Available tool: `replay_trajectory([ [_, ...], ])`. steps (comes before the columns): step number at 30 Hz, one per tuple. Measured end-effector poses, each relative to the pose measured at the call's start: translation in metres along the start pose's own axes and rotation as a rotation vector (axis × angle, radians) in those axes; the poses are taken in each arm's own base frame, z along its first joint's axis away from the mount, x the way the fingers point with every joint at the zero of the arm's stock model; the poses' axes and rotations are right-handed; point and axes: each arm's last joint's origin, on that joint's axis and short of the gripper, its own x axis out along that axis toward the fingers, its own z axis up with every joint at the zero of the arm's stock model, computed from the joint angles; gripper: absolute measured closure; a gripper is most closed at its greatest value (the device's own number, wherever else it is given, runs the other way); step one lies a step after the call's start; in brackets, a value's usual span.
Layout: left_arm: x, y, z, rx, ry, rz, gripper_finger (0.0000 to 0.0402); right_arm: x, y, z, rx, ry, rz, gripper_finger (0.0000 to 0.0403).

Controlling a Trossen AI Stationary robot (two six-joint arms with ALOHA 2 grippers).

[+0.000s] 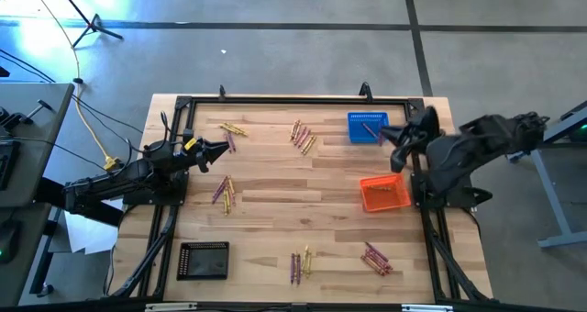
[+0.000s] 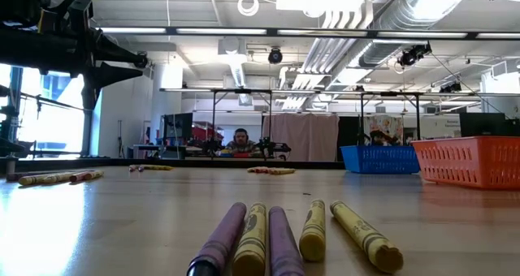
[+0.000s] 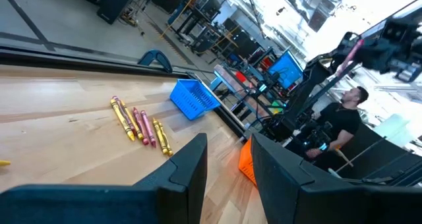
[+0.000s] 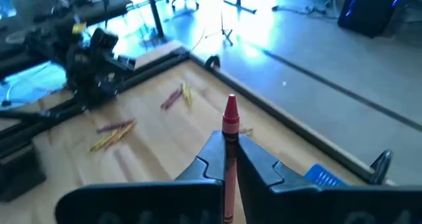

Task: Sort crayons
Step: Put the red crayon into the blue basket

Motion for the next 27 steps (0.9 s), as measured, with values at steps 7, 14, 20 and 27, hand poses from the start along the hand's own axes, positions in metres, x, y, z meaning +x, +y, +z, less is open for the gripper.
replay_trajectory([
  [7, 0.0, 0.0, 0.0, 0.0, 0.0, 0.0, 0.0296, -0.013, -0.007, 0.021, 0.127, -0.038, 0.046, 0.0395],
  [14, 0.0, 0.0, 0.0, 0.0, 0.0, 0.0, 0.0296, -0.015, -0.007, 0.025, 0.162, -0.048, 0.069, 0.0393],
  [20, 0.0, 0.0, 0.0, 0.0, 0.0, 0.0, 0.0296, -0.004, -0.004, 0.011, 0.081, -0.01, 0.017, 0.0392],
  [27, 0.0, 0.0, 0.0, 0.0, 0.0, 0.0, 0.0296, 0.012, -0.016, 0.008, 0.057, 0.004, -0.127, 0.0391],
])
